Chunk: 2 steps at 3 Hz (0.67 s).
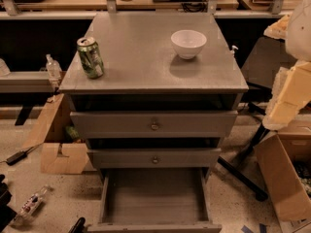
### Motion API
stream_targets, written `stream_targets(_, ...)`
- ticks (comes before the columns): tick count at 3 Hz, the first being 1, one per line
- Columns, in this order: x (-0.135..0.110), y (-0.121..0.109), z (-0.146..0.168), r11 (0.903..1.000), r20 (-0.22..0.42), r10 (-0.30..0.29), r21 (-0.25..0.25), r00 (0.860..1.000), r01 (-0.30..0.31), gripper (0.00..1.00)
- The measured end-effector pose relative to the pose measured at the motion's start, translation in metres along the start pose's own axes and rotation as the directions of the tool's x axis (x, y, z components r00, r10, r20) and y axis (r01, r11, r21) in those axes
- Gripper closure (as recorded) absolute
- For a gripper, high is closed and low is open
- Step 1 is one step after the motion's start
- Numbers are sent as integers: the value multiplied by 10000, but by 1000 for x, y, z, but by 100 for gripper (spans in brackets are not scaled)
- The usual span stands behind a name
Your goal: Place green can into bottom drawer
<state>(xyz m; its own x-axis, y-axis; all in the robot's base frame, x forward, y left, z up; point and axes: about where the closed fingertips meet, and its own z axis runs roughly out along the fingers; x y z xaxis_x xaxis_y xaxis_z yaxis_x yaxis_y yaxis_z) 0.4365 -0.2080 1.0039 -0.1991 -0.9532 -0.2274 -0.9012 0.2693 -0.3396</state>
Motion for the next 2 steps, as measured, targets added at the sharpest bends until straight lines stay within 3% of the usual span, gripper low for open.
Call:
stream_targets(1, -1, -1, 0, 10000, 21, -7, 28, 10000, 7, 0)
stream_targets(2, -13, -19, 8, 9989, 754, 0, 476, 9972, -36, 0)
